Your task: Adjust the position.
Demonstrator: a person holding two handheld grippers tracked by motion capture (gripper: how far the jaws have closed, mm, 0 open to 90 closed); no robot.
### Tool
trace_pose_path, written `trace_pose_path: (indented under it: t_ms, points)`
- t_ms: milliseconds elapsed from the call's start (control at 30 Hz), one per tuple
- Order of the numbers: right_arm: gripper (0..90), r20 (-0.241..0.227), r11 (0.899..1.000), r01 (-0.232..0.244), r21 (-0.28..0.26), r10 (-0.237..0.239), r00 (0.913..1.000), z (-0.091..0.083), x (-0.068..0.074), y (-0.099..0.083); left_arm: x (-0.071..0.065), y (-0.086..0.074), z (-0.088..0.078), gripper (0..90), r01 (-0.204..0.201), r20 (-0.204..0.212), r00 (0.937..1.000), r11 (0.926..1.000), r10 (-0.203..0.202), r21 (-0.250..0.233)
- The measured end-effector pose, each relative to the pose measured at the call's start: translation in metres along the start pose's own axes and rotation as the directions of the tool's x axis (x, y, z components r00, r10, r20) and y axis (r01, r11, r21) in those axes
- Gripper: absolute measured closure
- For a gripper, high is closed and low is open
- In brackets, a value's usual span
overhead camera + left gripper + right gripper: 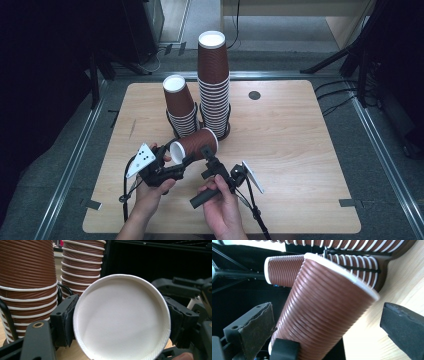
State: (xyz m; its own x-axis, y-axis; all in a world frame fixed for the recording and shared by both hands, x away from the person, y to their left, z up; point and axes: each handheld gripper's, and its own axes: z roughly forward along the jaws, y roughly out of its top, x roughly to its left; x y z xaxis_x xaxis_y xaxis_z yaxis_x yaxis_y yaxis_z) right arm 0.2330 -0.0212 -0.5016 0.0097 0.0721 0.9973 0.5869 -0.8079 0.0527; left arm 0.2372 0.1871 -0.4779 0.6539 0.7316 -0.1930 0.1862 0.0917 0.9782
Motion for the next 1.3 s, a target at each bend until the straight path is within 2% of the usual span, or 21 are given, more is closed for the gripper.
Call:
trace_pose_path:
  t_ms: [267,433,600,967,1100,1233,1300]
  points:
    - [0.0,0.035,0.996,-0.085,0.006,0.084,0.9958,0.006,0.001,0.003,-0.004,-0.002,0.002,22.6,-0.011,0.006,0.9999,0.9999,0.011,-0.002]
    - [0.0,0.048,0.993,-0.117,0.000,0.117,0.9920,0.010,-0.002,0.004,-0.006,-0.003,0.003,22.6,-0.023,0.011,0.9997,0.9997,0.023,0.001]
    - [0.0,0.037,0.991,-0.137,-0.005,0.137,0.9899,0.015,0.000,0.005,-0.007,-0.003,0.004,22.6,-0.026,0.017,0.9995,0.9996,0.026,-0.006]
    - [0.0,0.049,0.985,-0.173,-0.006,0.173,0.9836,0.023,0.001,0.010,-0.008,-0.004,0.004,22.6,-0.034,0.037,0.9987,0.9994,0.034,-0.007]
    - [0.2,0.032,0.987,-0.159,-0.015,0.160,0.9866,0.023,0.001,0.010,-0.009,-0.004,0.004,22.6,-0.033,0.044,0.9984,0.9994,0.034,-0.010]
    - [6.0,0.016,0.980,-0.199,0.019,0.199,0.9799,0.023,-0.001,0.011,-0.008,-0.005,0.005,22.6,-0.031,0.047,0.9984,0.9995,0.031,-0.007]
    - [8.5,0.004,0.982,-0.188,0.017,0.188,0.9821,0.023,-0.001,0.010,-0.008,-0.005,0.005,22.6,-0.035,0.047,0.9983,0.9994,0.035,-0.007]
